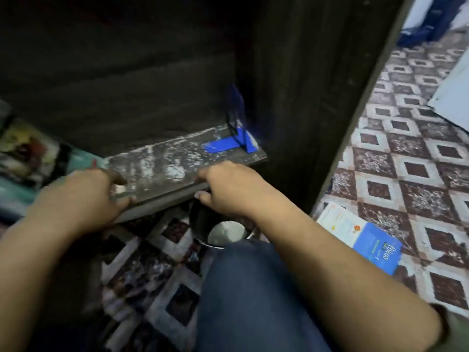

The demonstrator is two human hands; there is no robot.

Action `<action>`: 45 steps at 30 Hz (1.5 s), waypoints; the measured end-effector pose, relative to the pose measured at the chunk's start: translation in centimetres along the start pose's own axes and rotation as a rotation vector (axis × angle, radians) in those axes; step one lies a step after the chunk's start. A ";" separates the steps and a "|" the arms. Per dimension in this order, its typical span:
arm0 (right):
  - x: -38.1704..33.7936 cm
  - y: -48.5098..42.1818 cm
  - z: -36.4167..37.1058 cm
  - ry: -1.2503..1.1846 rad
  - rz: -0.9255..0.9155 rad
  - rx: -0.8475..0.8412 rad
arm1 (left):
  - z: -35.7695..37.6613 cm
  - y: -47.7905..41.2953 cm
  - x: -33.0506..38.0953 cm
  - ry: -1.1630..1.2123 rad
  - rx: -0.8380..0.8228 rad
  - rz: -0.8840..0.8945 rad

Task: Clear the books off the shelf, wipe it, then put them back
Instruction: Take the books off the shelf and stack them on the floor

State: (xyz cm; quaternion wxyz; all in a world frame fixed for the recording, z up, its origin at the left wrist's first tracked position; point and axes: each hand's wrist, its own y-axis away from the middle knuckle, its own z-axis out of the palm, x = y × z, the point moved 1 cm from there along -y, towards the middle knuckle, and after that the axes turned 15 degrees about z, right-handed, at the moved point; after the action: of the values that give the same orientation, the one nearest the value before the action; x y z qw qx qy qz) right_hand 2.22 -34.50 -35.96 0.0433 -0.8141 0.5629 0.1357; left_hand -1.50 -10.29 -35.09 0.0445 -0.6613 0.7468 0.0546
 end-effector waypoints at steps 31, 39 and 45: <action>-28.5 -10.9 -0.2 -0.024 -0.566 0.310 | -0.9 8.9 -14.9 0.080 0.760 -0.517; -29.7 -11.3 0.9 0.040 -0.604 0.282 | -0.8 8.9 -14.9 0.070 0.750 -0.553; -29.4 -11.6 0.7 -0.007 -0.618 0.372 | -0.7 8.8 -14.8 0.062 0.741 -0.549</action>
State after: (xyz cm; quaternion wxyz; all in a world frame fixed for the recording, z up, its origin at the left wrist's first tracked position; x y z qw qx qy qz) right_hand 3.18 -3.51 -29.64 0.2317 -0.9235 0.3053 0.0144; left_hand -8.44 5.26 -32.16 0.2681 -0.7754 0.5143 -0.2497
